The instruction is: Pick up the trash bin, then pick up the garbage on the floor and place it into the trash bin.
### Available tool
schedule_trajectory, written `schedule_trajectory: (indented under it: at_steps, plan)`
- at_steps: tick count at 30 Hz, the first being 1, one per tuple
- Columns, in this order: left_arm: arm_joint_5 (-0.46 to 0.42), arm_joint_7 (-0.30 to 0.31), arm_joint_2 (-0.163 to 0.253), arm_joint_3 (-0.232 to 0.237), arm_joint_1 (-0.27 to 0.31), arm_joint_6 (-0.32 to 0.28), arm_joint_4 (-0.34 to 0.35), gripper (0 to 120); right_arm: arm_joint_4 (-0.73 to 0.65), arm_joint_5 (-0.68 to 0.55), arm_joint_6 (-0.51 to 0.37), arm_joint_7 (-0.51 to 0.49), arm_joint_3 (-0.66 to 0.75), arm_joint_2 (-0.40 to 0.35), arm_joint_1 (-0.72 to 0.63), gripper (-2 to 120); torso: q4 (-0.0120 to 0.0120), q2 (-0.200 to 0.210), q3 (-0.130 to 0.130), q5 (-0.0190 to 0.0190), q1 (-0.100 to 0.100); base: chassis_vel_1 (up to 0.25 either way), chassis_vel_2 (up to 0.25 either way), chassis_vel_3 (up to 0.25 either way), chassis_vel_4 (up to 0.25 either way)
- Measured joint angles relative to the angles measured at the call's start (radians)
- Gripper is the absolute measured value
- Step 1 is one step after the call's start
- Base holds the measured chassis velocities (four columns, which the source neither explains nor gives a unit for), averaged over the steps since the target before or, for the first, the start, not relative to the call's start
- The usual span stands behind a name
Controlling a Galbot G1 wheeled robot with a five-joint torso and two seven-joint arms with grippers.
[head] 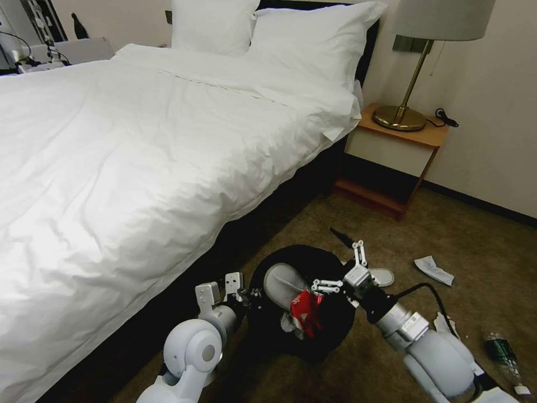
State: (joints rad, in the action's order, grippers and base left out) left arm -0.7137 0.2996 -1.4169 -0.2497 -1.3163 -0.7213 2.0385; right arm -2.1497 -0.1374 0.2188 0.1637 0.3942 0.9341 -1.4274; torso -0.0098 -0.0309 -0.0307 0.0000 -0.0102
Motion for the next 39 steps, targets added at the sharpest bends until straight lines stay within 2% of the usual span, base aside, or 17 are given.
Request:
schedule_trajectory:
  at_steps: [5, 7, 9, 12, 13, 15, 16, 18, 19, 20, 22, 24, 25, 28, 31, 33, 39]
  plan:
    - [0.02, -0.018, 0.006, -0.006, -0.001, 0.017, -0.002, 0, -0.029, -0.008, -0.009, -0.016, 0.061, 0.005, -0.014, 100, 0.0001, 0.0, 0.0, -0.0001, 0.0, 0.0, 0.0, 0.0, 0.0]
    - [0.054, -0.048, 0.01, -0.013, 0.001, 0.058, -0.008, 0, -0.041, -0.009, -0.03, -0.073, 0.124, 0.033, -0.041, 100, -0.0001, 0.0, 0.0, 0.0, 0.0, 0.0, 0.0, 0.0, 0.0]
    - [0.064, -0.058, 0.012, -0.015, 0.0, 0.072, -0.01, 0, -0.044, -0.01, -0.041, -0.094, 0.14, 0.044, -0.049, 100, -0.0001, 0.0, 0.0, 0.0, 0.0, 0.0, 0.0, 0.0, 0.0]
    - [0.08, -0.086, 0.016, -0.022, -0.005, 0.122, -0.014, 0, -0.064, -0.01, -0.093, -0.169, 0.194, 0.116, -0.085, 100, -0.0001, 0.0, 0.0, -0.0001, 0.0, 0.0, 0.0, 0.0, 0.0]
    - [0.08, -0.086, 0.016, -0.022, -0.005, 0.122, -0.014, 0, -0.064, -0.01, -0.093, -0.169, 0.194, 0.116, -0.085, 100, -0.0001, 0.0, 0.0, -0.0001, 0.0, 0.0, 0.0, 0.0, 0.0]
    - [0.082, -0.102, 0.015, -0.032, -0.01, 0.162, -0.014, 0, -0.067, -0.008, -0.13, -0.206, 0.216, 0.193, -0.113, 100, 0.0, 0.0, 0.0, 0.0, 0.0, 0.0, 0.0, 0.0, 0.0]
    - [0.082, -0.102, 0.015, -0.032, -0.01, 0.162, -0.014, 0, -0.067, -0.008, -0.13, -0.206, 0.216, 0.193, -0.113, 100, 0.0, 0.0, 0.0, 0.0, 0.0, 0.0, 0.0, 0.0, 0.0]
    - [0.116, -0.121, 0.015, -0.041, -0.016, 0.214, -0.014, 0, -0.06, 0.005, -0.176, -0.25, 0.232, 0.29, -0.144, 100, -0.0002, 0.0, 0.0, 0.0, 0.0, 0.0, 0.0, 0.0, 0.0]
    - [0.116, -0.121, 0.015, -0.041, -0.016, 0.214, -0.014, 0, -0.06, 0.005, -0.176, -0.25, 0.232, 0.29, -0.144, 100, -0.0002, 0.0, 0.0, 0.0, 0.0, 0.0, 0.0, 0.0, 0.0]
    - [0.142, -0.132, 0.015, -0.044, -0.018, 0.245, -0.018, 0, -0.047, 0.012, -0.183, -0.266, 0.236, 0.327, -0.155, 100, -0.0002, 0.0, 0.0, -0.0001, 0.0, 0.0, 0.0, 0.0, 0.0]
    - [0.165, -0.139, 0.015, -0.047, -0.021, 0.271, -0.023, 0, -0.028, 0.016, -0.183, -0.281, 0.237, 0.359, -0.161, 100, -0.0002, 0.0, 0.0, -0.0001, 0.0, 0.0, 0.0, 0.0, 0.0]
    - [0.205, -0.155, 0.01, -0.047, -0.03, 0.327, -0.035, 0, 0.023, 0.025, -0.18, -0.309, 0.232, 0.426, -0.17, 100, 0.0, 0.0, 0.0, -0.0002, 0.0, 0.0, 0.0, 0.0, 0.0]
    - [0.205, -0.155, 0.01, -0.047, -0.03, 0.327, -0.035, 0, 0.023, 0.025, -0.18, -0.309, 0.232, 0.426, -0.17, 100, 0.0, 0.0, 0.0, -0.0002, 0.0, 0.0, 0.0, 0.0, 0.0]
    - [0.242, -0.19, 0.005, -0.048, -0.046, 0.364, -0.036, 0, 0.102, 0.027, -0.16, -0.336, 0.215, 0.494, -0.172, 100, 0.0, 0.0, 0.0, -0.0002, 0.0, 0.0, 0.0, 0.0, 0.0]
    - [0.25, -0.198, 0.006, -0.05, -0.048, 0.37, -0.035, 0, 0.122, 0.033, -0.142, -0.337, 0.212, 0.505, -0.172, 100, -0.0001, 0.0, 0.0, -0.0002, 0.0, 0.0, 0.0, 0.0, 0.0]
    - [0.266, -0.217, 0.014, -0.064, -0.057, 0.378, -0.031, 0, 0.155, 0.061, -0.097, -0.338, 0.211, 0.531, -0.171, 100, 0.0, 0.0, 0.0, -0.0001, 0.0, 0.0, 0.0, 0.0, 0.0]
    - [0.294, -0.237, 0.026, -0.071, -0.067, 0.389, -0.034, 0, 0.167, 0.102, -0.071, -0.342, 0.215, 0.553, -0.182, 100, 0.0, 0.0, 0.0, -0.0001, 0.0, 0.0, 0.0, 0.0, 0.0]
